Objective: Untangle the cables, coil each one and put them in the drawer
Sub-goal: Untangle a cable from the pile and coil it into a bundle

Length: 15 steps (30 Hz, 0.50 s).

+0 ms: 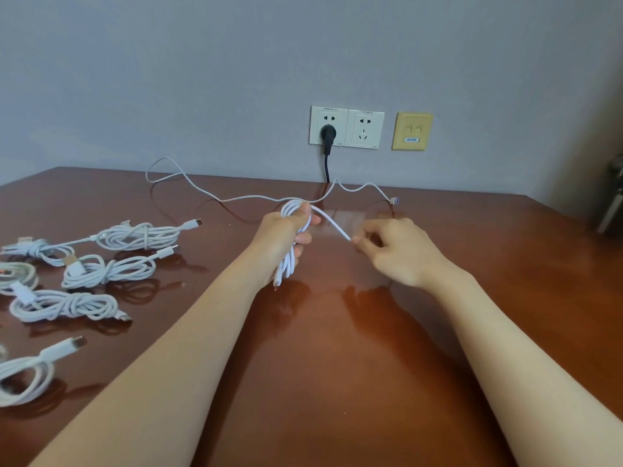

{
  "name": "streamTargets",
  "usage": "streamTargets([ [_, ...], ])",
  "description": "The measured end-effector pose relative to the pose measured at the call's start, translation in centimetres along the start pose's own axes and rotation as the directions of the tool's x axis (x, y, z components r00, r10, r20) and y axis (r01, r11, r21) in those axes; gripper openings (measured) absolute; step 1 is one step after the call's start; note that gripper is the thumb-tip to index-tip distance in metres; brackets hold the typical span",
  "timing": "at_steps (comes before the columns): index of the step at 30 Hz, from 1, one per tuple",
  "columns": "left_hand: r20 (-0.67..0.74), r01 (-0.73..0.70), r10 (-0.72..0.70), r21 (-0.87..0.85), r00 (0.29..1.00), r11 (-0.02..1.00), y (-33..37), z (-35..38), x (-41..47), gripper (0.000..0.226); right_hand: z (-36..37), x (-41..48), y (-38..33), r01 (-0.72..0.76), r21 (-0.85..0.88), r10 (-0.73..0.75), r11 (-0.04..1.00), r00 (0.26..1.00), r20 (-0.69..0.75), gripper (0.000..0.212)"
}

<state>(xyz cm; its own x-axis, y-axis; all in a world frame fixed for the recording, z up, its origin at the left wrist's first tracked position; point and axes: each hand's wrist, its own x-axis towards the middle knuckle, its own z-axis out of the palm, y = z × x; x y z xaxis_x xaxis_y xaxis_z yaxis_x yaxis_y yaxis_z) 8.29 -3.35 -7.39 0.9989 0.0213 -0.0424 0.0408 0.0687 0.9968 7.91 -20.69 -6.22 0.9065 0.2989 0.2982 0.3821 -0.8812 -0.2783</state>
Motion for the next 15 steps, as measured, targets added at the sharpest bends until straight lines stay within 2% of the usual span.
streamTargets([
  [6,-0.028,-0.075,0.074,-0.031,0.997,0.997,0.4,1.2,-0.5,0.036,0.8,-0.6,-2.2,0.19,-0.044,-0.189,0.981,0.982,0.013,0.023],
  [9,-0.056,-0.09,0.095,0.079,0.994,0.993,0.3,1.0,-0.4,0.032,0.6,-0.7,-2.5,0.213,-0.001,-0.213,0.977,0.977,0.013,0.018],
  [12,-0.085,-0.073,0.104,0.312,0.991,0.947,0.1,0.5,-0.4,0.03,0.5,-0.8,-2.7,0.185,0.224,-0.188,0.957,0.982,-0.008,0.01],
  [15,-0.04,-0.068,0.094,0.421,0.995,0.904,0.1,0.7,-0.7,0.04,0.1,-0.8,-2.7,0.169,0.5,-0.214,0.849,0.976,0.032,0.011],
])
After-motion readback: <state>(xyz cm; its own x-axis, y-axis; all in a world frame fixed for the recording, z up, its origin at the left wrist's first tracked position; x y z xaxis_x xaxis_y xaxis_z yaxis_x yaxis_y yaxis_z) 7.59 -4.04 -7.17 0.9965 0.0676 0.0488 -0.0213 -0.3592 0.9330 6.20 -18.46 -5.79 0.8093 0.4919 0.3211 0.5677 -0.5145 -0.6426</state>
